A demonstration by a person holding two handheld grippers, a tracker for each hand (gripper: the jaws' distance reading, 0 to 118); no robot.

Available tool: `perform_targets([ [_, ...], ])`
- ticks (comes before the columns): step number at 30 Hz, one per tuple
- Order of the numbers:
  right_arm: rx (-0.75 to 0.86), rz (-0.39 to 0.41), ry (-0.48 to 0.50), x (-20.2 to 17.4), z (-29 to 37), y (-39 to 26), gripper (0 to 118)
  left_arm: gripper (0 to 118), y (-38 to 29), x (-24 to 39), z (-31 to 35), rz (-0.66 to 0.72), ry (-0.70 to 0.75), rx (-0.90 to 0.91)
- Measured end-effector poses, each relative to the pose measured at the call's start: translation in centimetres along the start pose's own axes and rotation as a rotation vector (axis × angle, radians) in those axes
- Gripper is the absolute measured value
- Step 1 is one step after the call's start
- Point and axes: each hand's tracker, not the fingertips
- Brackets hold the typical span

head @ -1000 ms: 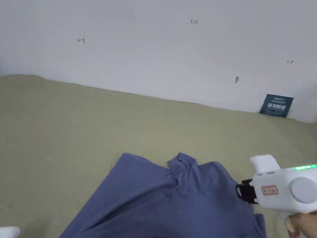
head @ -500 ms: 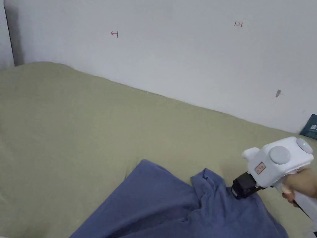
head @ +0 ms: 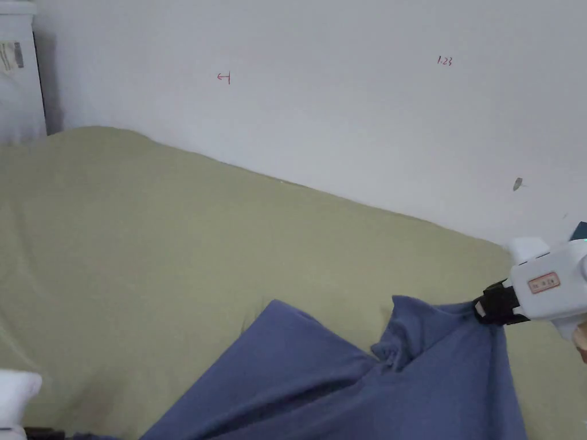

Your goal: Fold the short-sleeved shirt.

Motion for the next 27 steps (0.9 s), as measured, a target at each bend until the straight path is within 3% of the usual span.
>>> perform_targets([
  [11, 0.215, -0.105, -0.202, 5.8, 11.9, 4.9, 1, 3, 19.3, 4.9, 3.6, -0.174, 0.044, 0.217],
  [16, 0.297, -0.228, -0.298, 9.1, 13.6, 6.8, 1, 3, 28.0, 8.3, 2.8, -0.227, 0.063, 0.241],
  [22, 0.377, -0.302, -0.380, 12.7, 14.0, 9.5, 1, 3, 36.3, 11.1, 3.1, -0.204, 0.118, 0.329],
  [27, 0.507, -0.315, -0.412, 13.7, 15.0, 11.6, 1, 3, 39.9, 12.8, 3.4, -0.184, 0.138, 0.392],
])
